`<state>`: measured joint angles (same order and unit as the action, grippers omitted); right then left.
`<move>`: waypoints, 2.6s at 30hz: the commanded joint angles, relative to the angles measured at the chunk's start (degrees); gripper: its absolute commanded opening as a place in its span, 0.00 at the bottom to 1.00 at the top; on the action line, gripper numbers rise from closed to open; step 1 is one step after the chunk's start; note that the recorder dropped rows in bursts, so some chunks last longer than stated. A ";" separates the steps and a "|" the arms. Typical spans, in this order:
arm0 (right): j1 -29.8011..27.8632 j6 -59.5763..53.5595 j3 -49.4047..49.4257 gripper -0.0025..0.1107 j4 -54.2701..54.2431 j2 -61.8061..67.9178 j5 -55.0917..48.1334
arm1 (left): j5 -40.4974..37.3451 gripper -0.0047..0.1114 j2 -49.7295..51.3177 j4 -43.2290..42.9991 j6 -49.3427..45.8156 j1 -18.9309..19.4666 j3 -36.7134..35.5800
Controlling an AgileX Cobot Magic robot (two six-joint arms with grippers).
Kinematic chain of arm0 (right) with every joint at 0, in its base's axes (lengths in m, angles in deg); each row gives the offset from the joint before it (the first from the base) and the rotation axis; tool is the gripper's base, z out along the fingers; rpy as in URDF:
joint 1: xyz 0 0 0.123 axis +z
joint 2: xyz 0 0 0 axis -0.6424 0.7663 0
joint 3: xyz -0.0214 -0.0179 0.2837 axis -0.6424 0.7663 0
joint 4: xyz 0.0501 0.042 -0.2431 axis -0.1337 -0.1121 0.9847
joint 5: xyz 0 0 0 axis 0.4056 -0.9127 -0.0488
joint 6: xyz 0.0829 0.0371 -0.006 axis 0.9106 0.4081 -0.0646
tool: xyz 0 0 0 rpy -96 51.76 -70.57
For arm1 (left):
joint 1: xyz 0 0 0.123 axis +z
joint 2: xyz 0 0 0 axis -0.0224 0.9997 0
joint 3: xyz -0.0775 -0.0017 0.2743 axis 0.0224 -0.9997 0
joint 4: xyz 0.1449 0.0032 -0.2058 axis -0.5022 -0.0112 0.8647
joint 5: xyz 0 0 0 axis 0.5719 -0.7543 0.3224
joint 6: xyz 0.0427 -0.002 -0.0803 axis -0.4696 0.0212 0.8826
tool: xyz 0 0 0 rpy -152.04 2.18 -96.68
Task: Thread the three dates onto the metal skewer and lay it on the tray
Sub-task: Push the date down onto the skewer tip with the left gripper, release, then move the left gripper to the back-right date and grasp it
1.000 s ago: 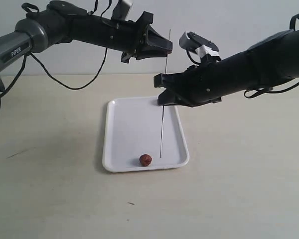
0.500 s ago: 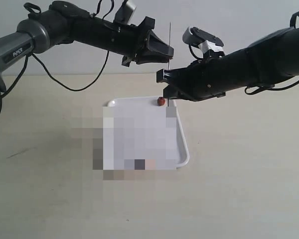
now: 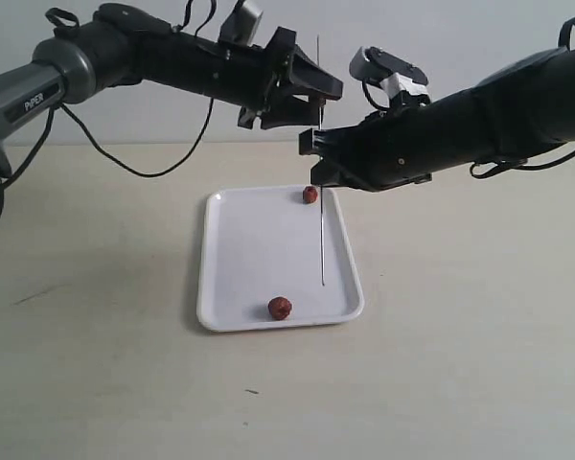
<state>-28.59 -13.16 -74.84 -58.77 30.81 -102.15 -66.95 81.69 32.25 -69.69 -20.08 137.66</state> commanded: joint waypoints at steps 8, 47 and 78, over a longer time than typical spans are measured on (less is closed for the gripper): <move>-0.23 15.03 -0.39 0.02 19.49 -0.75 0.91 | -0.18 0.54 -0.53 -0.87 -2.46 4.88 -0.03; -8.72 28.22 -0.39 0.02 34.98 -1.00 -7.11 | 15.94 0.54 1.42 -68.67 25.39 -17.66 -0.03; -8.72 27.13 -0.39 0.02 35.09 -1.00 -7.07 | 28.29 0.54 4.69 -79.56 56.56 -18.28 -0.03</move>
<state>-37.09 14.49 -74.84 -23.99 30.74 -109.79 -40.05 85.85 -46.43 -14.97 -38.25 137.66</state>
